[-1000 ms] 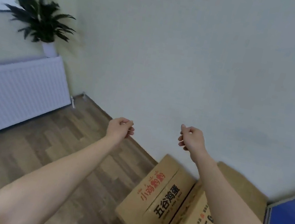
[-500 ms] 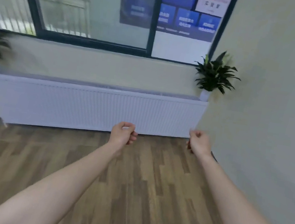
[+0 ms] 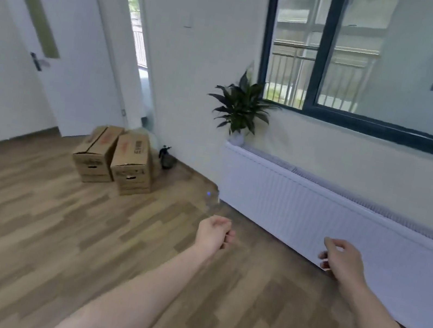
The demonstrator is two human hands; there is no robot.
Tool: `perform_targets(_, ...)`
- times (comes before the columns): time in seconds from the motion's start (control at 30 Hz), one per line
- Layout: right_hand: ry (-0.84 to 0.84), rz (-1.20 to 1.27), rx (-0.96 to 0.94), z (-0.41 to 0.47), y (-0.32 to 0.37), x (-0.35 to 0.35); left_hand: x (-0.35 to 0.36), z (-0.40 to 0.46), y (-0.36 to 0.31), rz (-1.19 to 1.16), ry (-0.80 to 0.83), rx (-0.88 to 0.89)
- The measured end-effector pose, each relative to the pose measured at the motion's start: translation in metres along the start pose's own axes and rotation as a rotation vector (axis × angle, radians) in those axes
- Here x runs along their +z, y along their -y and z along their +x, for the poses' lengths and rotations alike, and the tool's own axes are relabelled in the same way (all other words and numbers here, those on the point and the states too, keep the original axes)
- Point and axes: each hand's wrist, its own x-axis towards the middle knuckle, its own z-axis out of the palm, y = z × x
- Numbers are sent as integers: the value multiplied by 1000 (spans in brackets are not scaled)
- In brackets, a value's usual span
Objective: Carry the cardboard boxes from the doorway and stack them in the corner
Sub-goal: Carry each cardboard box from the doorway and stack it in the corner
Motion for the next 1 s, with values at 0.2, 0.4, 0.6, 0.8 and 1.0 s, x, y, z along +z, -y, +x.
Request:
perform_targets(0.2,244,40,-17,102,100,179,-114,128,-46,34,-247,-27)
perform_targets(0.4,445,-47,-62,149,200,350,-228,231,-76,40,-453,-52)
perform_targets(0.6,582,-177,-182,188,280,544,-361,341,-81,111,-593,-37)
perform_targets(0.8,650,-340,-252,220,359,716,-502,453,-96,78,-668,-66)
perform_targets(1.0,625,-322,-221,262,440,846,-615,552,-116,-29,-718,-166)
